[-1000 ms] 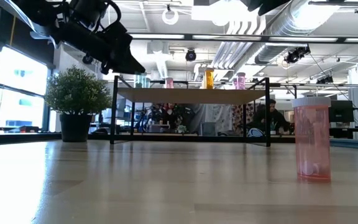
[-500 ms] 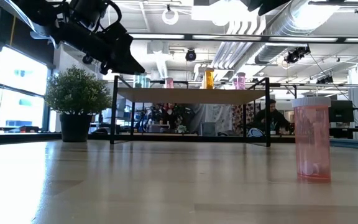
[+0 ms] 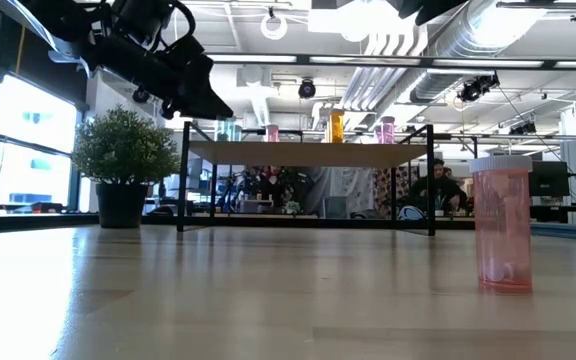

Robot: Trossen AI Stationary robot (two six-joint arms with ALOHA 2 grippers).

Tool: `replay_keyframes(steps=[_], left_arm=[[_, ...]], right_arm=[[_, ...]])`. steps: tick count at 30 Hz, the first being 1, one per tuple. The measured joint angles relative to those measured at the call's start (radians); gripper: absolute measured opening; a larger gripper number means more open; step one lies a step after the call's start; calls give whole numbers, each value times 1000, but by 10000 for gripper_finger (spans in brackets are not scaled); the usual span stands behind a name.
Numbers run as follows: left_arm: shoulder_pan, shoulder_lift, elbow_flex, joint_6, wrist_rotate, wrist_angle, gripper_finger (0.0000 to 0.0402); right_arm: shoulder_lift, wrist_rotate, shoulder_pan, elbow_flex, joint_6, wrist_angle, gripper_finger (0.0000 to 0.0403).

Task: Pick and place medicine bottles onto shelf by color
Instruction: Put the blue pill bottle on the shelf aligned with the other blue pill bottles, then put the top pink pill bottle on the shelf aligned with the other pink pill bottle

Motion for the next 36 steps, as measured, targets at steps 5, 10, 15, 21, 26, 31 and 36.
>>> replay_keyframes(steps=[5, 10, 15, 21, 26, 31, 36], left_arm=[[0, 0, -1, -7, -7, -3, 160], [0, 0, -1, -9, -31, 8, 181], [0, 0, -1, -11, -31, 15, 189], [0, 0, -1, -27, -48, 44, 189], [0, -1, -1, -27, -46, 63, 198], [0, -1, -1, -27, -48, 65, 218], [0, -13, 3, -27, -50, 66, 236]], right_arm=[[0, -1, 0, 0, 0, 0, 165], [0, -6, 0, 0, 0, 0, 165], [0, -6, 0, 0, 0, 0, 165], [0, -5, 0, 0, 0, 0, 165], [0, -5, 0, 0, 0, 0, 165], [0, -4, 0, 0, 0, 0, 165], [0, -4, 0, 0, 0, 0, 165]])
